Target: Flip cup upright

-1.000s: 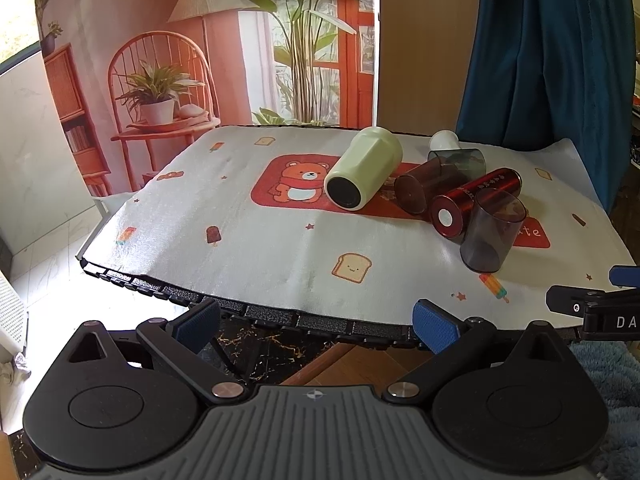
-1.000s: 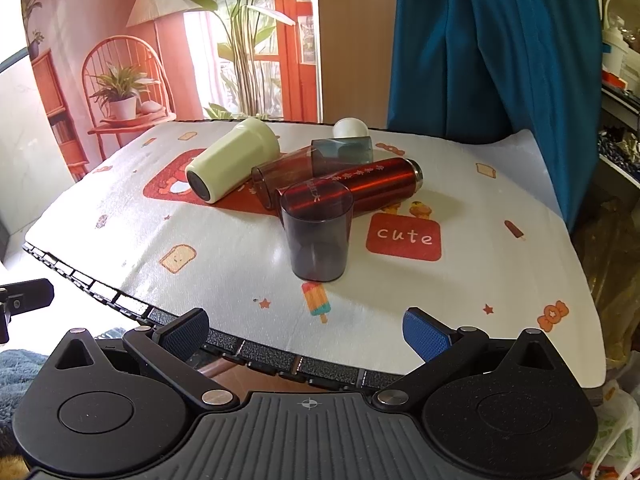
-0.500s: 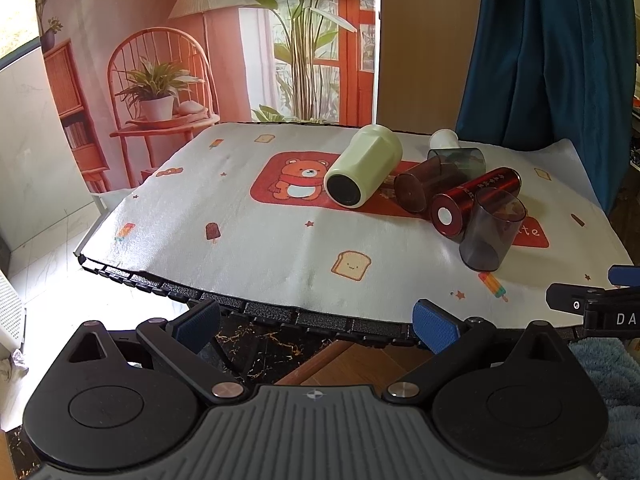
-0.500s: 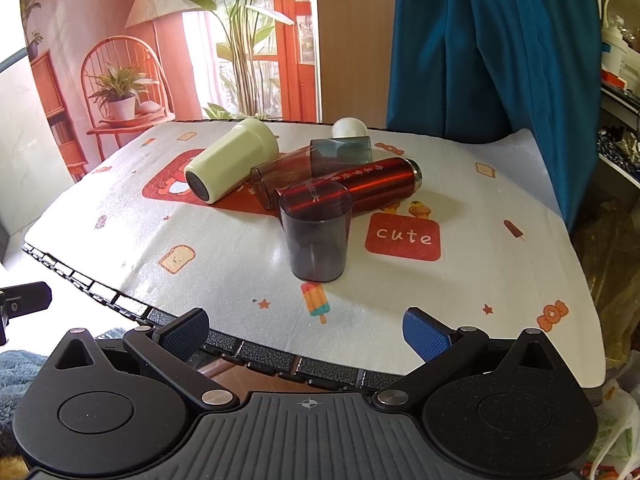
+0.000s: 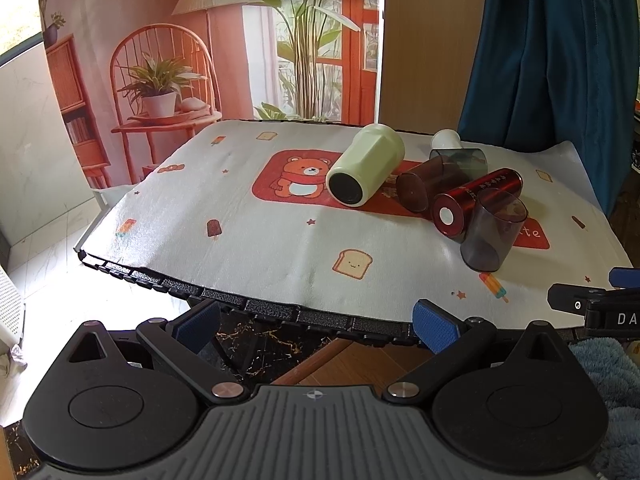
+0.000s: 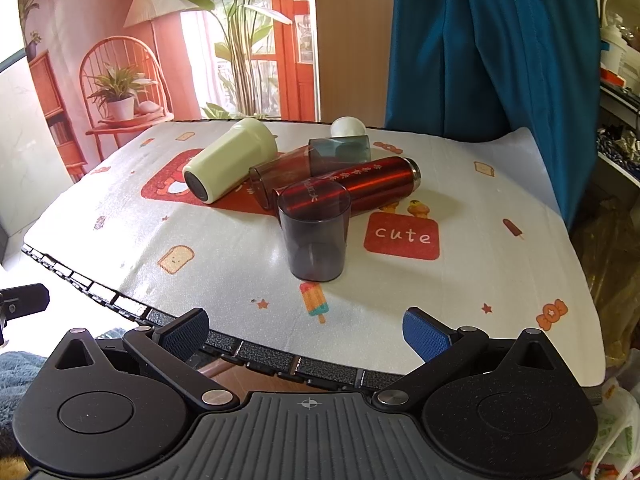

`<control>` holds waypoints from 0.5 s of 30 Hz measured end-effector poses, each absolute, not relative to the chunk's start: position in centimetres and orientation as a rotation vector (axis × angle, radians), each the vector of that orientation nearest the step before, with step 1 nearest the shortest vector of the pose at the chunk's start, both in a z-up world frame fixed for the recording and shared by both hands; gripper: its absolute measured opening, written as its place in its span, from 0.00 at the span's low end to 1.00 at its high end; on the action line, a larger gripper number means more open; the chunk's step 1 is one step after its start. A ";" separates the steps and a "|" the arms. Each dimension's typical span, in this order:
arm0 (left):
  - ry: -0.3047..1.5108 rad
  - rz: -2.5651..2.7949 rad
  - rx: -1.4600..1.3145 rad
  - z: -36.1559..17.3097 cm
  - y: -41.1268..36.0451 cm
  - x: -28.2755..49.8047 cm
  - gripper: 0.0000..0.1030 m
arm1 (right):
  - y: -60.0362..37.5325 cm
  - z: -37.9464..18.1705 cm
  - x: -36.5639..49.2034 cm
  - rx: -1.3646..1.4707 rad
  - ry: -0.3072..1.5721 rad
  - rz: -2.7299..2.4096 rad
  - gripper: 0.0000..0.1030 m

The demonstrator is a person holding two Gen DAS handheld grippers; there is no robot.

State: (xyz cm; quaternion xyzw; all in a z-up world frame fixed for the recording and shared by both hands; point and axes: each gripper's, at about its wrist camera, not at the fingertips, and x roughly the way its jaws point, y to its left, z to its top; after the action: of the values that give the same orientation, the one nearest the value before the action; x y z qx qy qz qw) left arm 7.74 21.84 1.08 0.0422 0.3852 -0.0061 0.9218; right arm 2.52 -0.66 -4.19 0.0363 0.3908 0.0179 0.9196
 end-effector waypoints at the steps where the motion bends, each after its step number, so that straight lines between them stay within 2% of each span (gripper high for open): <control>1: 0.791 -0.013 0.088 1.1 21.8 7.7 1.00 | -0.6 -4.2 2.5 0.074 0.803 0.037 1.00; 15: 0.795 -0.007 0.077 1.1 22.0 7.6 1.00 | -0.7 -4.2 2.4 0.073 0.802 0.036 1.00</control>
State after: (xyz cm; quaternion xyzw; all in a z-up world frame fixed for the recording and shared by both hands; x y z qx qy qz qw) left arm 7.64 22.00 1.09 0.0376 0.3869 -0.0032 0.9214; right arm 2.39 -0.68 -4.16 0.0353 0.3902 0.0174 0.9199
